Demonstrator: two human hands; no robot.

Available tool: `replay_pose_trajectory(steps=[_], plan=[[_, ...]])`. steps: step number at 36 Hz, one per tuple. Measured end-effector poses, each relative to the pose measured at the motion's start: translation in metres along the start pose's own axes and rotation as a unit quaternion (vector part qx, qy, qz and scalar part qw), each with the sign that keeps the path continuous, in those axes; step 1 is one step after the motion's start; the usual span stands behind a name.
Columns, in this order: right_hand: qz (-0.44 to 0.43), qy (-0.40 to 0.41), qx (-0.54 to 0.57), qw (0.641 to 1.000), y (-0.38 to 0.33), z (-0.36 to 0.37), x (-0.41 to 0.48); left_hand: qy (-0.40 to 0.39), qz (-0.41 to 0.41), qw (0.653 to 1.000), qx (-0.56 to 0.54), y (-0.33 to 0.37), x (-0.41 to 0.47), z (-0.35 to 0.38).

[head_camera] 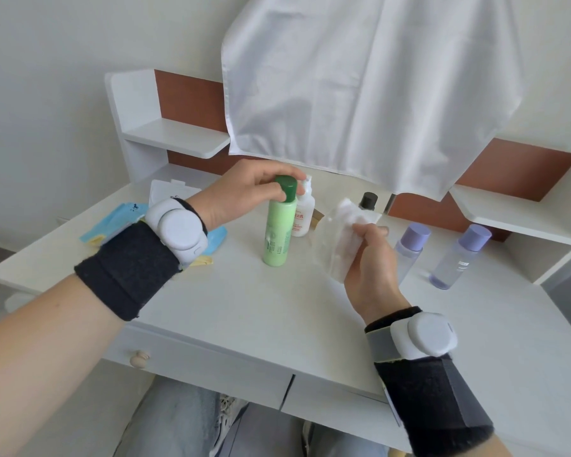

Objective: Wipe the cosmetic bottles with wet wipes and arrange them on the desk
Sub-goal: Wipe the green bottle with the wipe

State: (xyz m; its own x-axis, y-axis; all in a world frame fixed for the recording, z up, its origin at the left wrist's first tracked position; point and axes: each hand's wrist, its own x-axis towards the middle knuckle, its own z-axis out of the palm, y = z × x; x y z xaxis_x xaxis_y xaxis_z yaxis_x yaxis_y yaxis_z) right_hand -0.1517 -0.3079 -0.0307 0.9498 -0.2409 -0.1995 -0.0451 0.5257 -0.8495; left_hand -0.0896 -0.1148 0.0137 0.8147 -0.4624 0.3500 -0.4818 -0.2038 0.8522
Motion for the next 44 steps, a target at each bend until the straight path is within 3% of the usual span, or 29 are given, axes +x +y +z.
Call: replay_pose_trajectory(steps=[9,13,21,29,33,44], plan=[[-0.021,-0.079,-0.111,0.99,0.004,-0.001,0.002,0.039,0.011,0.997,0.061,-0.007,0.006,-0.001],[-0.052,-0.061,-0.113,0.99,0.004,-0.003,0.003,0.068,0.023,0.994,0.086,-0.006,0.011,0.003],[-0.071,-0.07,-0.128,0.987,0.004,-0.003,0.001,0.04,0.035,0.986,0.161,-0.011,0.02,0.012],[-0.062,-0.129,-0.148,0.979,0.004,0.0,-0.002,0.0,0.021,0.987,0.16,-0.005,0.026,0.015],[-0.049,-0.114,-0.154,0.98,0.004,0.001,-0.001,-0.01,0.006,0.99,0.142,-0.001,0.026,0.019],[-0.094,-0.175,-0.212,0.957,0.004,0.003,-0.006,-0.015,-0.034,0.996,0.077,0.003,0.023,0.023]])
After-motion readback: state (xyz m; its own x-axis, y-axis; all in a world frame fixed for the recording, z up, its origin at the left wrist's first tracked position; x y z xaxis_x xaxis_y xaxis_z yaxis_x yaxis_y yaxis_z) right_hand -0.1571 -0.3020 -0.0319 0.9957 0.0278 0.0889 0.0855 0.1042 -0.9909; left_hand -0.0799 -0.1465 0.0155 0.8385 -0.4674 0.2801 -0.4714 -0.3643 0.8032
